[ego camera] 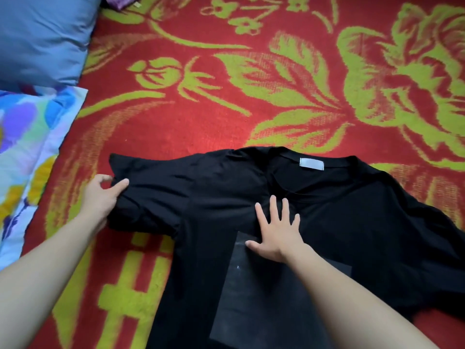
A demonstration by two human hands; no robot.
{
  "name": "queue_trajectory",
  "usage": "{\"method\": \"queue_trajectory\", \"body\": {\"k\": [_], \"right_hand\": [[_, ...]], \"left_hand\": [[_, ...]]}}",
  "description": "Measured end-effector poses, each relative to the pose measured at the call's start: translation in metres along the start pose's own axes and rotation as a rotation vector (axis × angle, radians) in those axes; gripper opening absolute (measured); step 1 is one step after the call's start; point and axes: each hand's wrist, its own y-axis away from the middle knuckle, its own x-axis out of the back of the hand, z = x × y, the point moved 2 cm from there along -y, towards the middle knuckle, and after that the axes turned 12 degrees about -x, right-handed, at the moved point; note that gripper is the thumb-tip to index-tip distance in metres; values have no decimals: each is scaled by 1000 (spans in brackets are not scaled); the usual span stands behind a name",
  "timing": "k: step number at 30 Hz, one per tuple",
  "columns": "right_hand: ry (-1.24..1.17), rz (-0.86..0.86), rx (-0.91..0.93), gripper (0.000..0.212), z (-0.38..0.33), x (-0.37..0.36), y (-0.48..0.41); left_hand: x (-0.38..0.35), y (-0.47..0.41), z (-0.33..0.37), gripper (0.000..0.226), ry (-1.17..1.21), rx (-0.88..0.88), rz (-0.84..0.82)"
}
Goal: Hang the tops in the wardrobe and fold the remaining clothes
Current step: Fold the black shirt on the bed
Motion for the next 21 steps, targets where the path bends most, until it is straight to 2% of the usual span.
{"method": "queue_trajectory", "body": {"k": [3,5,6,8,12,14,16,19,21], "right_hand": [[14,-25,-15,97,0,3,-2],[22,-45,-24,98,0,5,-2],[28,-57,-23,99,-2,5,-1],[28,-78,-22,99,-3,6,-1],[19,-114,-32,98,-3,9,-1],[22,-117,-34,98,-3,9,-1],[26,-112,-35,99,-3,8,-2],[26,-102,-35,99,-2,6,-5],[37,-89,-35,100,-2,5,-6]], "left_hand": [[12,-8,-2,17,291,144,58],[10,-4,-4,42,492,304,-30],[9,0,-9,55,499,391,-95],[5,9,-18,62,379,513,-203],[1,30,-28,36,147,592,-353],[1,34,-31,18,143,530,-313],[6,31,-29,19,223,386,-137],[19,32,-8,29,111,57,66],[15,46,16,26,71,-188,79]]}}
